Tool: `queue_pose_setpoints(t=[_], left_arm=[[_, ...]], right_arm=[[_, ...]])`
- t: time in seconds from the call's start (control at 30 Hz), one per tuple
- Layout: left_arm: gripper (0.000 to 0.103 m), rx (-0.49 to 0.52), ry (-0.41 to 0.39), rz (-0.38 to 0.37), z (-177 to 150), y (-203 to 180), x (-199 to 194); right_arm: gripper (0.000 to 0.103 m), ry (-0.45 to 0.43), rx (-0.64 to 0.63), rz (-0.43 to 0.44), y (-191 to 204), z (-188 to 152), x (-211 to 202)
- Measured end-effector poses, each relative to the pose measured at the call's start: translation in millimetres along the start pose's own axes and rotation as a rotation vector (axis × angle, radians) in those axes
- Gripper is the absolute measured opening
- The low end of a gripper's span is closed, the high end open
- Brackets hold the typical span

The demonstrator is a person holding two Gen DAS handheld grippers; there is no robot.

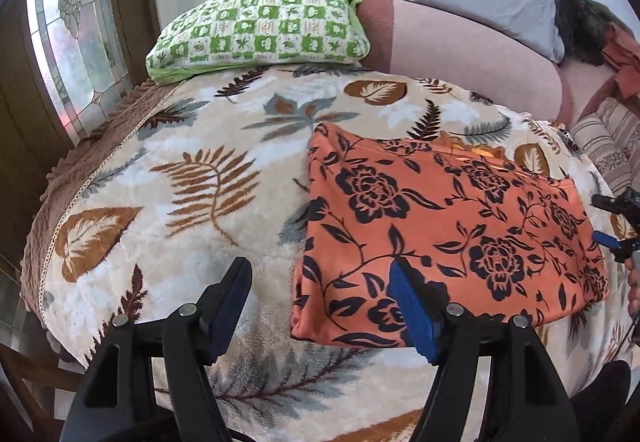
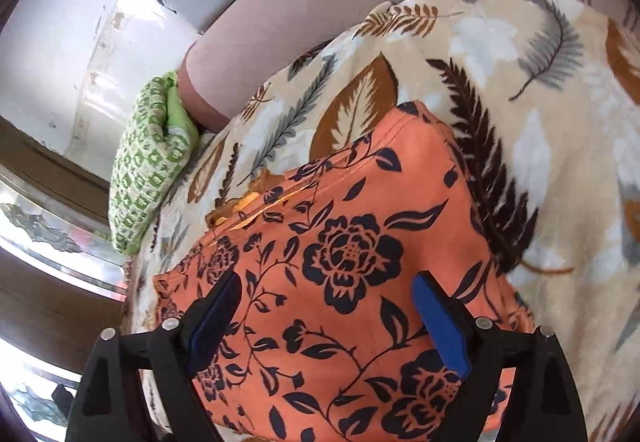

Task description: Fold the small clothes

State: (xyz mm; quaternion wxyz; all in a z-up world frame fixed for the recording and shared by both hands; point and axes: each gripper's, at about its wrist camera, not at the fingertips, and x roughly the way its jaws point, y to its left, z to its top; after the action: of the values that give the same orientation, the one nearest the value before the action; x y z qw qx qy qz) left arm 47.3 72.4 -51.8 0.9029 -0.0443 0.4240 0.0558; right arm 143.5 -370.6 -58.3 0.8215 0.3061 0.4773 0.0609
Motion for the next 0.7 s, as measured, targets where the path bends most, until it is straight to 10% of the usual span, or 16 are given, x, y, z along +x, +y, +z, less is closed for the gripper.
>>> queue_pose_setpoints(t=[0.7], left_arm=[[0.072, 0.013, -0.015, -0.034, 5, -2, 0]], right_arm=[[0.089, 0.008, 0.026, -0.066, -5, 35, 26]])
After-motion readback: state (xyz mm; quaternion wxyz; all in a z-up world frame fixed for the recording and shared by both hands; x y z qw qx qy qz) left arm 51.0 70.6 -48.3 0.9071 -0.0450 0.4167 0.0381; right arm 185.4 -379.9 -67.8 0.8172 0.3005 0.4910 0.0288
